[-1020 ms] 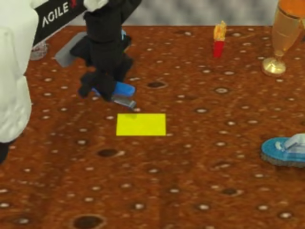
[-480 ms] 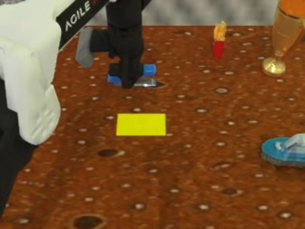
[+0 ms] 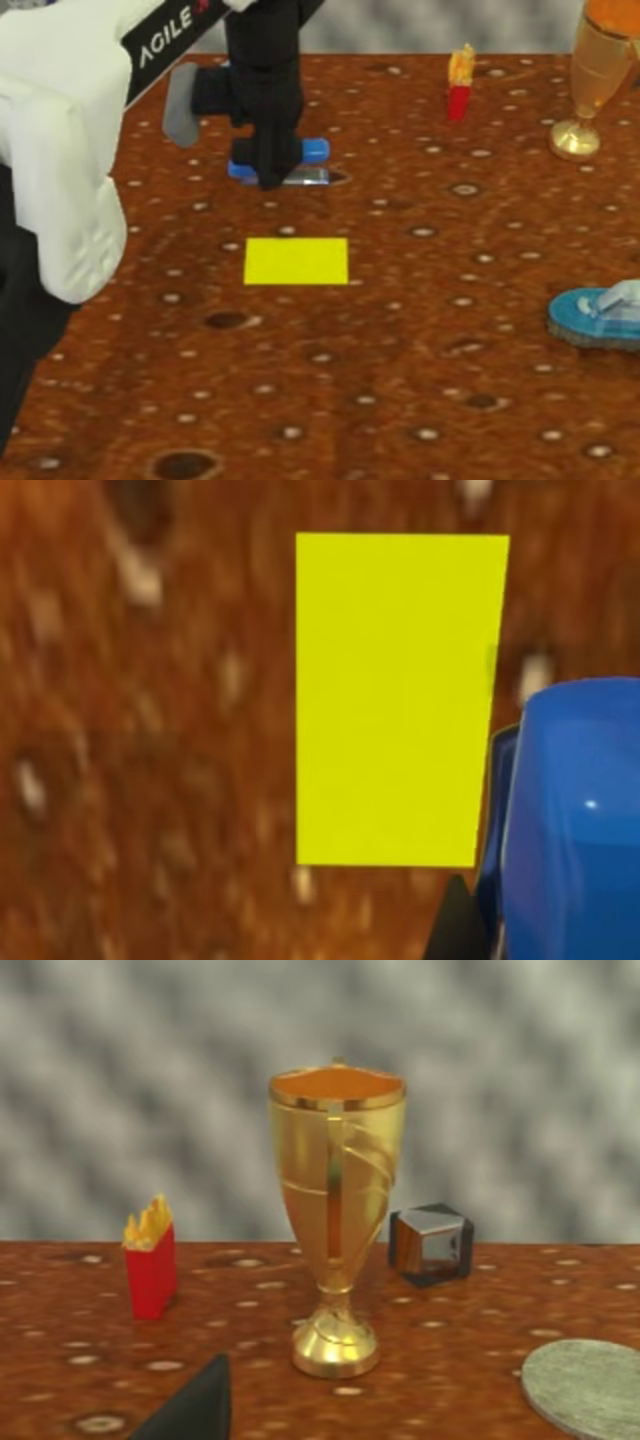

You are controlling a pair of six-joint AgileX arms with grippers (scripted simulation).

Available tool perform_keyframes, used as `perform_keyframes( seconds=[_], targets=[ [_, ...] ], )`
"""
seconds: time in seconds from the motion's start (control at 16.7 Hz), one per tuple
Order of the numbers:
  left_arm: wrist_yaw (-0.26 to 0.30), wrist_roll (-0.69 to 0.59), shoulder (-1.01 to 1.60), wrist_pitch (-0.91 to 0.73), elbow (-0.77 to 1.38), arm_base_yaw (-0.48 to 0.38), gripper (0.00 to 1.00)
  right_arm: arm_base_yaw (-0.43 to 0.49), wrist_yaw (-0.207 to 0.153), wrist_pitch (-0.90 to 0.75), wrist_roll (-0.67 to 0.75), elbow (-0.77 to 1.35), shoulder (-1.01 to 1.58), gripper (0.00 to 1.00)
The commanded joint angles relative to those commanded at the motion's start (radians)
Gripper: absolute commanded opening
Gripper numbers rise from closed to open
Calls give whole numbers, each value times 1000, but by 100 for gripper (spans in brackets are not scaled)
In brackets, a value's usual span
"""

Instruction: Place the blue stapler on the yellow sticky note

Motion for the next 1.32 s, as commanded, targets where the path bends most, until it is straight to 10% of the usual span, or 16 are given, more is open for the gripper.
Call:
perform_keyframes(
  seconds=[0.78, 1.32],
  targets=[
    [0, -8, -10, 370, -386, -12, 0, 0, 0, 0, 0, 0, 0, 100],
    [0, -8, -10, 370, -386, -12, 68, 0, 0, 0, 0, 0, 0, 100]
  ],
)
